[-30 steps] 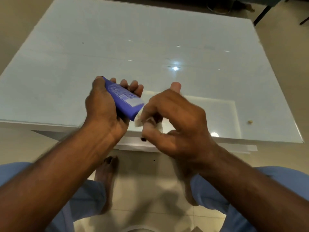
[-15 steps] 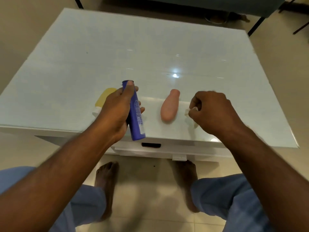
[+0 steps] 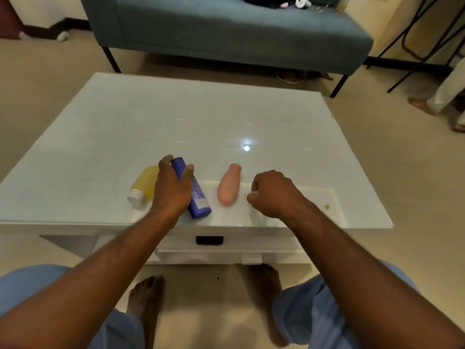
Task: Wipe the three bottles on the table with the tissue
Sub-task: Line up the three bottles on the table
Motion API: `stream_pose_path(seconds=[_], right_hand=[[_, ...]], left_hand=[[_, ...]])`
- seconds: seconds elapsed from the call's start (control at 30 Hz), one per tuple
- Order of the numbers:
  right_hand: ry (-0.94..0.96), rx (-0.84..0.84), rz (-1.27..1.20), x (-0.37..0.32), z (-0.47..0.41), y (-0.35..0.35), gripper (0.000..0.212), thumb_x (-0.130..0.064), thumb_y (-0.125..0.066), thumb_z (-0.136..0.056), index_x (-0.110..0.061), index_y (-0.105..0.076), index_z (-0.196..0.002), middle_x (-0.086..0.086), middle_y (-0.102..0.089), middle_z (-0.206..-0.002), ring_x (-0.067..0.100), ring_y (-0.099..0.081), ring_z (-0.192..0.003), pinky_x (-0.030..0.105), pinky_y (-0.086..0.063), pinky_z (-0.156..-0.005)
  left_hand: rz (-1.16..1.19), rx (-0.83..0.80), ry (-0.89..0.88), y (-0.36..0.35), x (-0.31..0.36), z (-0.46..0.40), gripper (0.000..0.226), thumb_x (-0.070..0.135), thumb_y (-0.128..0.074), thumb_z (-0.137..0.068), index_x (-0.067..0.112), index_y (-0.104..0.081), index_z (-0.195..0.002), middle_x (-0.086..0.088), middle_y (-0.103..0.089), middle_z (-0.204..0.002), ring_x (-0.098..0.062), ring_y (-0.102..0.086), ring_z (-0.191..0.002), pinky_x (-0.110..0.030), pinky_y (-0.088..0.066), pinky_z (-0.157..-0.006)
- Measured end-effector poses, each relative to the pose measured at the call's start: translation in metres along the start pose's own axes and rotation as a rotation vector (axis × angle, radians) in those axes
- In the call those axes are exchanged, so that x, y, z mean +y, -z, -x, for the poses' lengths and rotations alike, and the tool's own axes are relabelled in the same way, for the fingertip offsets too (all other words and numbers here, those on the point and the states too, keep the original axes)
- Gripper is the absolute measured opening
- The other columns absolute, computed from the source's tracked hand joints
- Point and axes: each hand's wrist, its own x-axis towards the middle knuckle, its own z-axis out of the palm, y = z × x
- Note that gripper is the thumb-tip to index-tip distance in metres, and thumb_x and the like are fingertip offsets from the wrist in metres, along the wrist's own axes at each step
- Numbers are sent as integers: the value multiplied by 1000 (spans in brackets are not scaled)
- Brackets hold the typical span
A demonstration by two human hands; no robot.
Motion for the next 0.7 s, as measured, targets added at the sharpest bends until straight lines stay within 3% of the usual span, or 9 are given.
stream_pose_path(seconds=[0.1, 0.17, 0.23, 0.33, 0.43, 0.57, 0.7], right_hand=[[18, 8, 3, 2, 6, -1, 30, -34, -64, -96, -14, -67, -117, 8, -67, -123, 28, -65, -111, 38, -55, -95], [32, 8, 8, 2, 11, -1, 34, -35, -63, -97, -13, -66, -123, 8, -68, -126, 28, -64, -116, 38, -54, -99], [43, 8, 9, 4, 16, -3, 36, -35, -63, -98, -13, -67, -126, 8, -69, -127, 28, -64, -118, 38, -54, -100], [61, 10, 24, 6, 21, -6, 35, -34, -64, -98, -12, -67, -125, 8, -69, -127, 29, -65, -116, 39, -55, -100], [74, 13, 73, 9, 21, -10, 32, -32, -62, -99, -12, -68, -123, 8, -70, -126, 29, -65, -116, 39, -54, -100], [97, -12, 167, 8, 13, -11, 22, -29, -60, -101, -10, -66, -109, 10, -69, -121, 30, -62, -116, 34, -48, -90], [79, -75, 179, 6, 7, -4, 24, -34, -57, -101, -15, -55, -87, 4, -57, -93, 29, -57, -90, 34, -48, -78]], left_hand=[[-234, -62, -114, 0, 2, 9, 80, 42, -61, -96, 16, -15, -157, -9, -27, -162, -28, -31, -147, -42, -31, -118], [-341, -113, -164, 0, 1, 16, 91, 45, -63, -93, 16, -7, -158, -10, -11, -167, -26, -11, -154, -42, -20, -121], [-405, -154, -204, 1, -2, 24, 96, 50, -65, -90, 15, -7, -159, -12, -3, -168, -26, -3, -155, -42, -17, -122], [-490, -222, -250, 10, -7, 30, 97, 53, -68, -86, 9, -16, -156, -18, -18, -164, -31, -20, -151, -41, -25, -118], [-561, -262, -302, 21, -10, 35, 97, 60, -72, -79, 8, -28, -147, -20, -41, -145, -34, -47, -128, -43, -42, -106], [-619, -358, -321, 31, -10, 39, 109, 68, -73, -72, 15, -22, -152, -12, -35, -153, -29, -44, -134, -43, -44, -108], [-740, -489, -325, 38, -4, 35, 119, 80, -70, -62, 18, -24, -152, -7, -40, -149, -23, -50, -125, -35, -48, -102]])
